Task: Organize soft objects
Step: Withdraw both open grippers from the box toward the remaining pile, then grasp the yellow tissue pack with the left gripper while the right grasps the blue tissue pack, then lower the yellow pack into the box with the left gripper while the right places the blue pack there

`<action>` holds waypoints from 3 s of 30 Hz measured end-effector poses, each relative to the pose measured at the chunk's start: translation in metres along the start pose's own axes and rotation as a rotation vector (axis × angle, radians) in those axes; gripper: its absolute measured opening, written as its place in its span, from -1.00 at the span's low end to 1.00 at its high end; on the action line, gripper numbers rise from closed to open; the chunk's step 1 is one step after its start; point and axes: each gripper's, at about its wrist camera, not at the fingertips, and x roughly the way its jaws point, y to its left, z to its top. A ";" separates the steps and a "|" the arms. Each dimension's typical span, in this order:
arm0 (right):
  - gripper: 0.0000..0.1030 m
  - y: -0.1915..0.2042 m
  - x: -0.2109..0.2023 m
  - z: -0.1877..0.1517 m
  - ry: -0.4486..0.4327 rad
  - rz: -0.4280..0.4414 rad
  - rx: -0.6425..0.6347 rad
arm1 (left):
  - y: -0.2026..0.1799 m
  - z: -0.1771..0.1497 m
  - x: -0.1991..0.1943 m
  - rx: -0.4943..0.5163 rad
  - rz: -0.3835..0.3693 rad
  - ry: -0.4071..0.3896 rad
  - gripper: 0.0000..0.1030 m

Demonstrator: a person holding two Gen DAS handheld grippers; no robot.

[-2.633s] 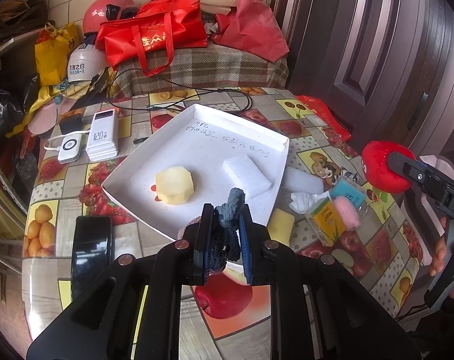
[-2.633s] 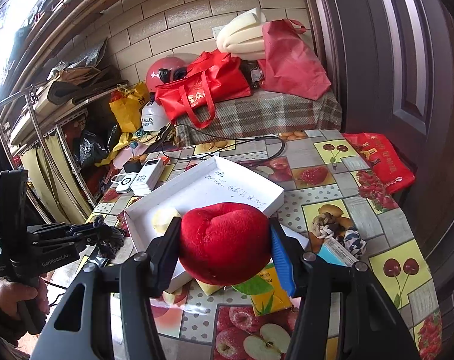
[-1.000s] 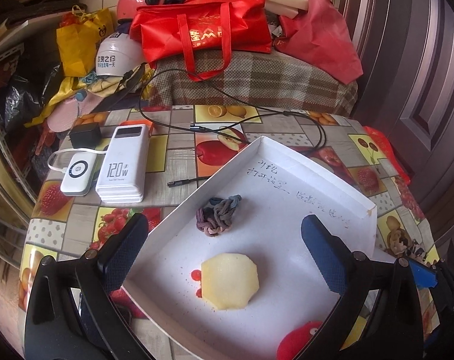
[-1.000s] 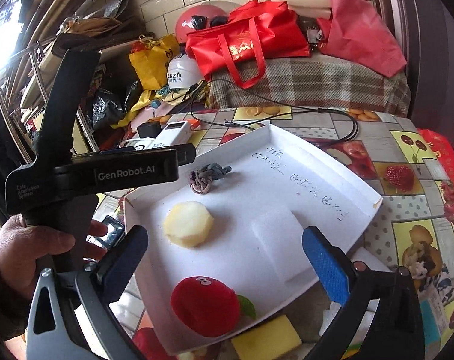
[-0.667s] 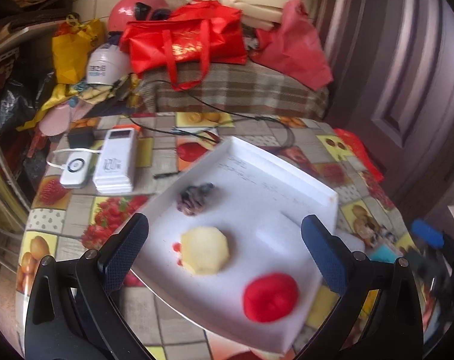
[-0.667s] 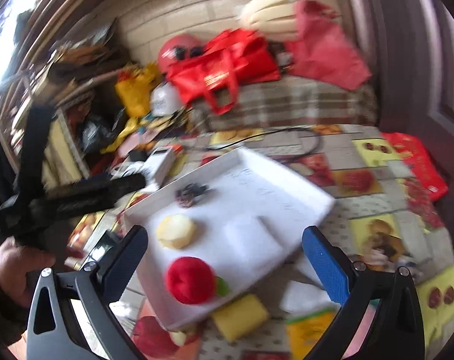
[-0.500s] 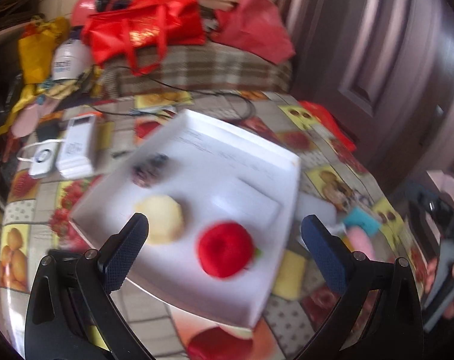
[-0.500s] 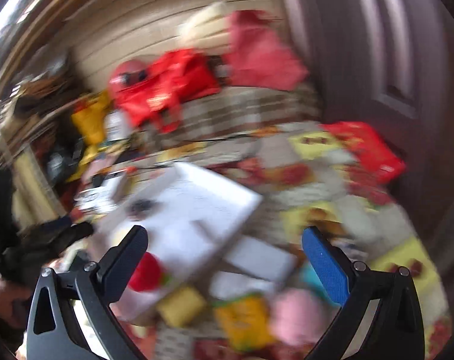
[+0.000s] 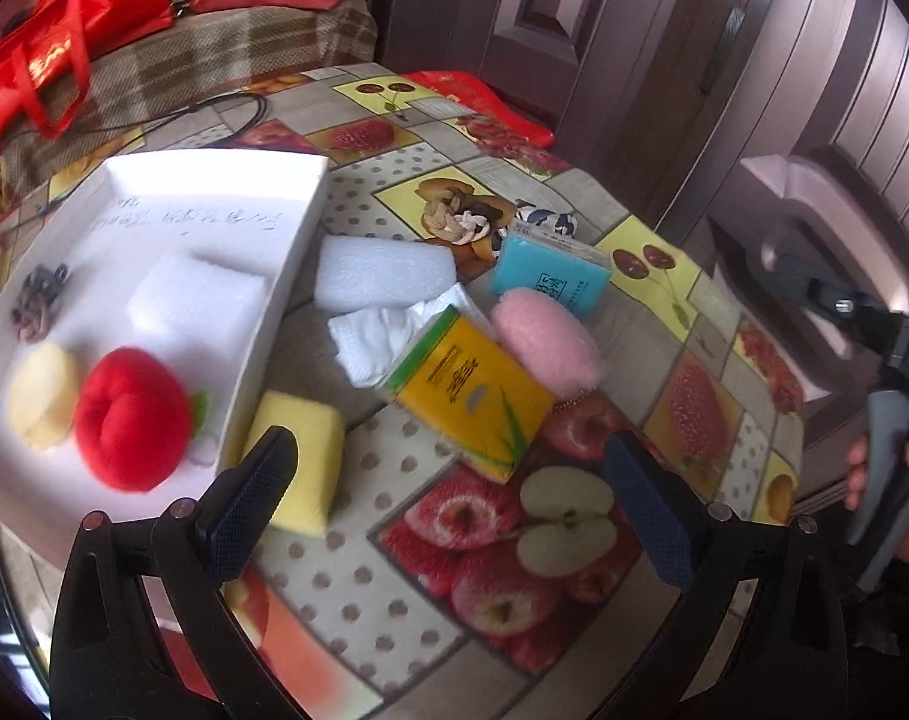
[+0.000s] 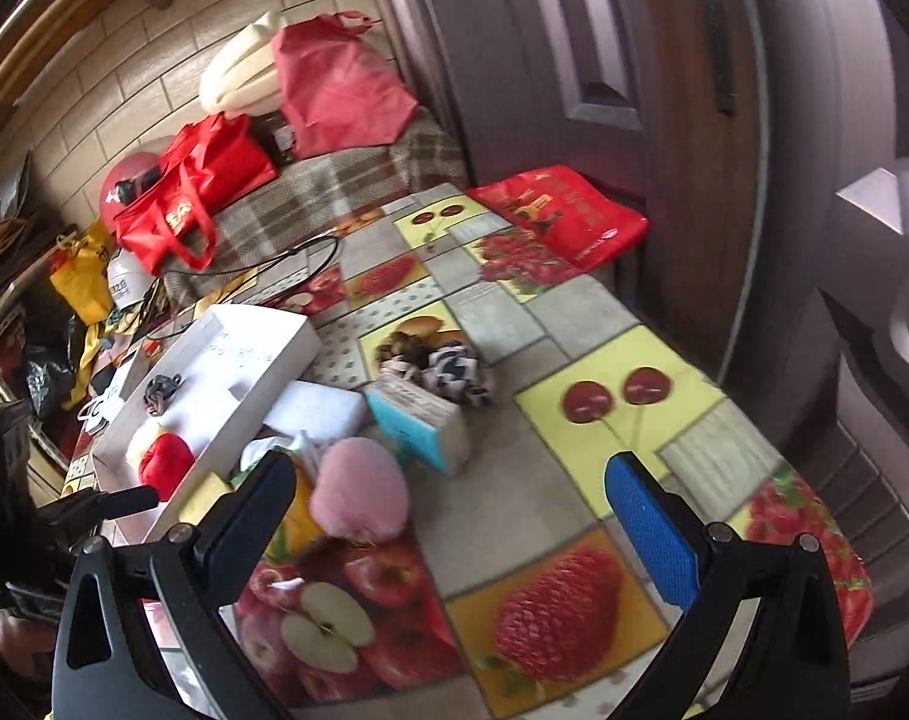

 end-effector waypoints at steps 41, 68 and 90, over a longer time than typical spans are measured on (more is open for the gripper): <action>-0.49 0.046 0.035 0.033 0.129 0.238 -0.207 | 0.008 -0.007 -0.074 -0.135 0.236 -0.134 0.53; -0.49 0.132 -0.035 0.050 -0.050 0.374 -0.179 | 0.090 -0.032 -0.189 -0.270 0.339 -0.331 0.53; -0.49 0.162 0.013 0.057 0.037 0.400 -0.219 | 0.123 -0.025 -0.167 -0.305 0.336 -0.298 0.53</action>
